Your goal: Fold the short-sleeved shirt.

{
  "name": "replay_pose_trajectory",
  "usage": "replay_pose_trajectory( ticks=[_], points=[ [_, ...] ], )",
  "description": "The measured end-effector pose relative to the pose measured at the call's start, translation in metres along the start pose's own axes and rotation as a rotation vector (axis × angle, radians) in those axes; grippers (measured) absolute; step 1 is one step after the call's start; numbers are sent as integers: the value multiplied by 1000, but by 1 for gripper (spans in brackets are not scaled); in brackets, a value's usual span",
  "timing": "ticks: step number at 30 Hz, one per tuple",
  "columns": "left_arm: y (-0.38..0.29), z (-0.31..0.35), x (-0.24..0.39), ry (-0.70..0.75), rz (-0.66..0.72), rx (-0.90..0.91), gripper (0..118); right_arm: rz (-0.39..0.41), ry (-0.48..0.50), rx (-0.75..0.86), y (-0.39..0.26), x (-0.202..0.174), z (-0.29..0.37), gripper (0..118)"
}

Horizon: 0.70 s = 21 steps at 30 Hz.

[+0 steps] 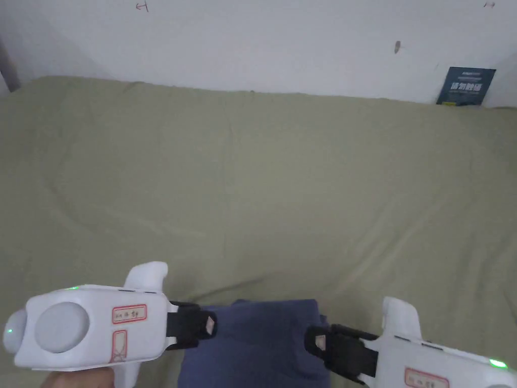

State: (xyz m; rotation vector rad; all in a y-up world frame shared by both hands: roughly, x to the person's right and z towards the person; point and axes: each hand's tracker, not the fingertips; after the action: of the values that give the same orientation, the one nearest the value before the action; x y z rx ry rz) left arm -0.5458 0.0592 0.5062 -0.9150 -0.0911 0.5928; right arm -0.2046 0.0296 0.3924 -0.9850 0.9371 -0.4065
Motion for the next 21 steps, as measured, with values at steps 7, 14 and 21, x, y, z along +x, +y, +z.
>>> replay_pose_trajectory(
  ticks=[7, 14, 21],
  points=[
    [-5, -12, -76, 7, 132, -39, 0, -205, 177, -171, 16, 74, -69, 0],
    [-1, -35, -100, -273, 183, -115, 9, -406, 279, -117, -5, 132, -64, 1],
    [1, -82, -89, -466, 278, -185, 116, -419, 291, -114, -6, 133, -68, 1]
  ],
)
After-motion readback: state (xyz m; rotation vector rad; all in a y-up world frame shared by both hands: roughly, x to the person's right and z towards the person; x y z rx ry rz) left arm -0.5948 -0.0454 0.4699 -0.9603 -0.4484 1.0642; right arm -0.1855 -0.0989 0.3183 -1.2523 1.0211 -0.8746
